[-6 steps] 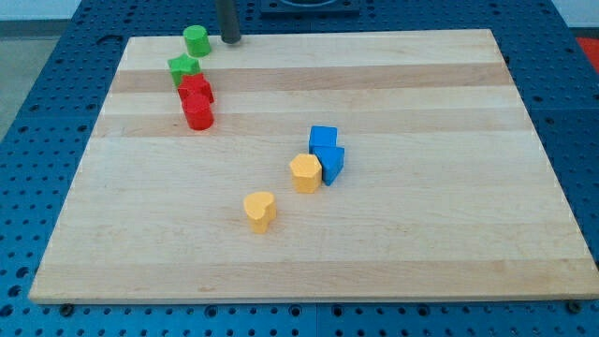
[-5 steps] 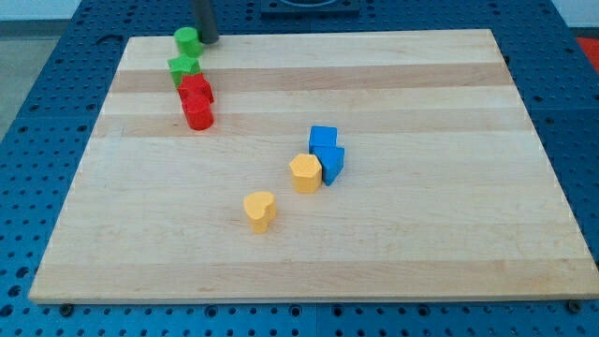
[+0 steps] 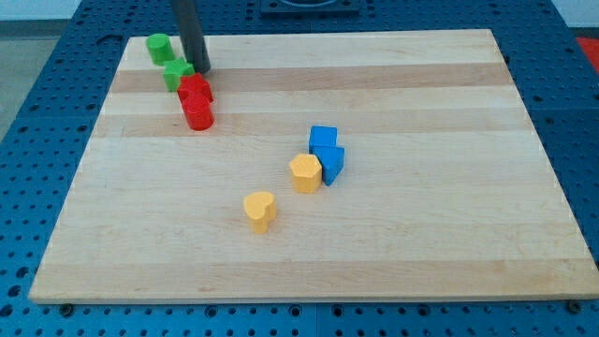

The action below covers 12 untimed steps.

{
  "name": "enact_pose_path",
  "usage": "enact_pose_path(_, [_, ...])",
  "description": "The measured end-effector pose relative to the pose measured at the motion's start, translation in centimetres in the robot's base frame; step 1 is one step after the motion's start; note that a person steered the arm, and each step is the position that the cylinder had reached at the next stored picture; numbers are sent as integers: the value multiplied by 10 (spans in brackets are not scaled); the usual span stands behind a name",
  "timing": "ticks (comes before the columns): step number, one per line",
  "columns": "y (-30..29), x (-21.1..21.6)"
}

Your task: Move green star closer to the green circle

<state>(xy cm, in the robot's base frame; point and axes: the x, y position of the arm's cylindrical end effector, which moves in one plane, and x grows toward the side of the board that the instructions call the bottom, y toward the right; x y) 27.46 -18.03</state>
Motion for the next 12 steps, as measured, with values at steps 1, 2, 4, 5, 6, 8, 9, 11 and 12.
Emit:
enact_pose_path(1, [-3, 13])
enact_pose_path(2, [-3, 27])
enact_pose_path(4, [-5, 71])
enact_pose_path(5, [-35, 76])
enact_pose_path(6, [-62, 48])
enact_pose_path(8, [-71, 47])
enact_pose_path(9, [-87, 78])
enact_pose_path(11, [-125, 71])
enact_pose_path(12, [-125, 33])
